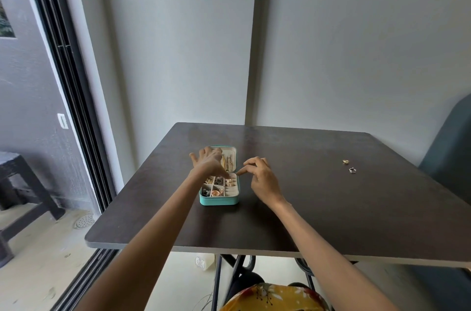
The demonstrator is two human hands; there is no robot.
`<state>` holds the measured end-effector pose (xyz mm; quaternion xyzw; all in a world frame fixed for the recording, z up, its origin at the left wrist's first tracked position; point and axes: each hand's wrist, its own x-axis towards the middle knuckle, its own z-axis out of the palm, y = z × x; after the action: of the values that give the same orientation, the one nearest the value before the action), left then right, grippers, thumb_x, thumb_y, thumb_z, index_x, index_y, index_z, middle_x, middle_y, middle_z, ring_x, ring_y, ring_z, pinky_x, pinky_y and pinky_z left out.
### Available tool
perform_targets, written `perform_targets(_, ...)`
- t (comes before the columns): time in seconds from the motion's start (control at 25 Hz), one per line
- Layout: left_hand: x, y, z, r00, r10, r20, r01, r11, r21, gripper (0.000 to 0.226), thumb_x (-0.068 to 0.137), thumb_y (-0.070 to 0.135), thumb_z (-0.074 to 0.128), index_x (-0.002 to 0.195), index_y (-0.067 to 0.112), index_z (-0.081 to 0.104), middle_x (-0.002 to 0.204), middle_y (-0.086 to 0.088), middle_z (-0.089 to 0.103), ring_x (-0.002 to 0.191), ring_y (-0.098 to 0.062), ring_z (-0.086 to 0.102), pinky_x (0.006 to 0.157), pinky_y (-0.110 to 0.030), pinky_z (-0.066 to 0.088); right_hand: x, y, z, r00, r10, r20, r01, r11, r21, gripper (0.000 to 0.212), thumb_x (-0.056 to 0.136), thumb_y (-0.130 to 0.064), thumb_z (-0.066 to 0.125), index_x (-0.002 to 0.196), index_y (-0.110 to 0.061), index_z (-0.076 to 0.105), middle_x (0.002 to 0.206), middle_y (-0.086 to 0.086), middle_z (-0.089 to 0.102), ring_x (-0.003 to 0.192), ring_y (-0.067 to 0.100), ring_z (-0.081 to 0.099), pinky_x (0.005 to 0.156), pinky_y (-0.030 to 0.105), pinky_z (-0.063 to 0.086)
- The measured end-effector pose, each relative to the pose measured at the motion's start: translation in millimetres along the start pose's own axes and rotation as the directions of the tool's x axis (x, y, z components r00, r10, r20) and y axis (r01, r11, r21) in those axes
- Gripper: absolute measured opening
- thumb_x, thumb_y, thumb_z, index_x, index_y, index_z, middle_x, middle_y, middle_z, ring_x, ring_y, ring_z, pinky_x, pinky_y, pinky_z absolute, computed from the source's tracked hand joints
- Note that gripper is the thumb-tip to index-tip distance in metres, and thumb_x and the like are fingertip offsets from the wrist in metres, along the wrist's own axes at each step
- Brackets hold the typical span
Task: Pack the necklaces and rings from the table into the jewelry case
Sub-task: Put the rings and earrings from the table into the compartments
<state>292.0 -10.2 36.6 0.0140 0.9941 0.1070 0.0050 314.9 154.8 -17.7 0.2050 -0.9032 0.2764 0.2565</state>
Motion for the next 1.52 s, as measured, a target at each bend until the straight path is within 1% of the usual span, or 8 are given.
perform_targets(0.2,13,64,16,0.972,0.158,-0.173,-0.191,0.962,-0.194,0.055,0.085,0.038,0.061,0.134,0.022,0.041,0.142,-0.007,0.035,0.134,-0.026,0.029,0.108,-0.048,0.02,-5,40,-22,0.953,0.285,-0.105,-0.285,0.958,0.015,0.038,0.084,0.004,0.042,0.099,-0.019,0.069,0.105,0.0,0.058,0.106,0.015,0.048,0.074,0.027,0.044)
perform_targets(0.4,24,178,73,0.93,0.32,-0.182,-0.368,0.792,-0.487,0.038,0.09,0.024,0.058,0.127,0.017,0.051,0.135,-0.007,0.045,0.128,-0.026,0.041,0.106,-0.042,0.032,-24,119,-74,0.709,0.665,-0.234,-0.619,0.746,0.245,0.022,0.089,-0.01,0.049,0.103,-0.017,0.064,0.112,0.007,0.054,0.1,0.026,0.059,0.08,0.031,0.044)
perform_targets(0.64,50,274,113,0.915,0.368,-0.166,-0.38,0.648,-0.66,0.034,0.09,0.007,0.053,0.124,0.004,0.05,0.129,-0.013,0.051,0.12,-0.025,0.049,0.097,-0.025,0.035,-33,212,-124,0.541,0.758,-0.366,-0.73,0.638,0.244,0.021,0.086,-0.007,0.052,0.104,-0.014,0.061,0.113,0.01,0.051,0.101,0.03,0.057,0.084,0.037,0.045)
perform_targets(0.72,65,286,122,0.917,0.359,-0.173,-0.378,0.645,-0.664,0.036,0.09,0.007,0.053,0.126,0.005,0.048,0.13,-0.012,0.049,0.122,-0.025,0.047,0.099,-0.026,0.034,-27,234,-130,0.546,0.756,-0.36,-0.736,0.639,0.225,0.026,0.086,-0.005,0.05,0.106,-0.014,0.062,0.115,0.01,0.049,0.104,0.029,0.055,0.087,0.036,0.044)
perform_targets(0.92,98,293,140,0.913,0.329,-0.242,-0.4,0.604,-0.689,0.036,0.088,0.005,0.054,0.124,0.008,0.049,0.13,-0.008,0.048,0.122,-0.021,0.047,0.099,-0.026,0.037,2,272,-132,0.704,0.681,-0.201,-0.703,0.709,-0.057,0.023,0.089,-0.017,0.051,0.108,-0.023,0.064,0.115,0.005,0.046,0.111,0.026,0.051,0.092,0.04,0.047)
perform_targets(1.2,106,290,141,0.923,0.28,-0.265,-0.374,0.484,-0.791,0.029,0.089,0.003,0.055,0.117,0.01,0.059,0.123,-0.006,0.052,0.113,-0.017,0.051,0.098,-0.027,0.044,21,278,-138,0.73,0.679,-0.075,-0.662,0.675,-0.326,0.016,0.088,-0.026,0.06,0.091,-0.02,0.074,0.119,0.009,0.054,0.115,0.031,0.047,0.093,0.038,0.043)
perform_targets(1.36,98,286,137,0.945,0.197,-0.261,-0.317,0.355,-0.88,0.032,0.091,-0.002,0.051,0.119,0.008,0.062,0.117,-0.004,0.06,0.099,-0.011,0.057,0.086,-0.014,0.042,27,263,-136,0.761,0.649,0.018,-0.648,0.758,0.07,0.029,0.091,-0.027,0.057,0.093,-0.001,0.07,0.072,0.001,0.057,0.066,0.011,0.054,0.058,0.019,0.044)
perform_targets(1.52,90,282,132,0.949,0.135,-0.286,-0.313,0.273,-0.91,0.019,0.09,0.004,0.057,0.101,0.01,0.071,0.094,-0.001,0.072,0.074,0.007,0.062,0.077,-0.016,0.048,24,228,-151,0.632,0.693,0.348,-0.759,0.463,0.457,0.017,0.095,-0.019,0.048,0.093,-0.011,0.063,0.089,0.001,0.062,0.079,0.01,0.055,0.066,0.023,0.043)
